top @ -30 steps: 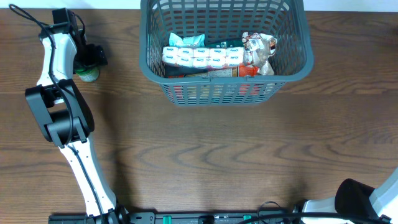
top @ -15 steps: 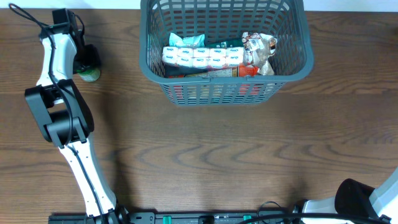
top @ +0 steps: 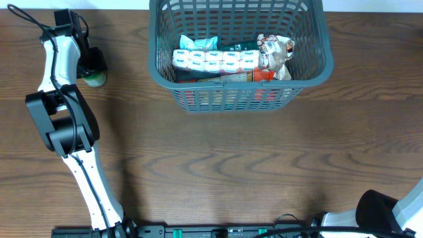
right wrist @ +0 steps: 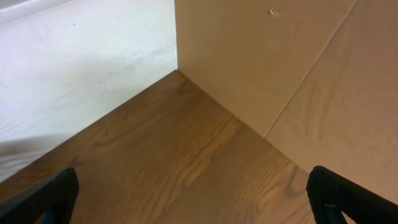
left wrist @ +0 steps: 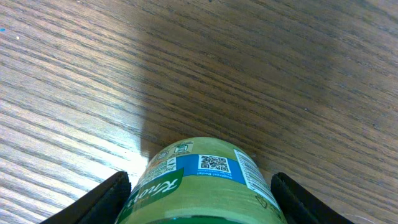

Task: Pack container
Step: 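Lower the left gripper around the green-capped jar and grasp it, then lift the jar over the basket and release it inside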

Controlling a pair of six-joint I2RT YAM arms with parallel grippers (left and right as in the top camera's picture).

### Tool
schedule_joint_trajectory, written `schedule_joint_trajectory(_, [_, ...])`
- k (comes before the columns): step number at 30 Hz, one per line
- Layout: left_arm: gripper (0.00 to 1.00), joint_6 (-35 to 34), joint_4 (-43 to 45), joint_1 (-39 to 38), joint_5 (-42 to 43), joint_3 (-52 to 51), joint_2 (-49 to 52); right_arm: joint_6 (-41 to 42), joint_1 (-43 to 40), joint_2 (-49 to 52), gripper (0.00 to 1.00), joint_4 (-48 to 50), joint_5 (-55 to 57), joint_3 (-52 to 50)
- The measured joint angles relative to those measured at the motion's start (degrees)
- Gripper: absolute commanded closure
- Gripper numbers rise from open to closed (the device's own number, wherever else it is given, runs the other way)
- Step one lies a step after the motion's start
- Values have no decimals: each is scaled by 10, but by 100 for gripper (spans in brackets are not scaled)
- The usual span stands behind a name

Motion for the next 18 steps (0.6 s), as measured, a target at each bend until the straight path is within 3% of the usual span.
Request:
schedule_joint_trajectory(8, [95,0,5,0,0,0,-47,0,0,0,1,0,0,0])
schedule_joint_trajectory(13, [95,0,41,0,13,2,-174,0,0,0,1,0,0,0])
schedule_joint_trajectory(18, [94,0,68,-3,103,22,-313,0,0,0,1,0,0,0])
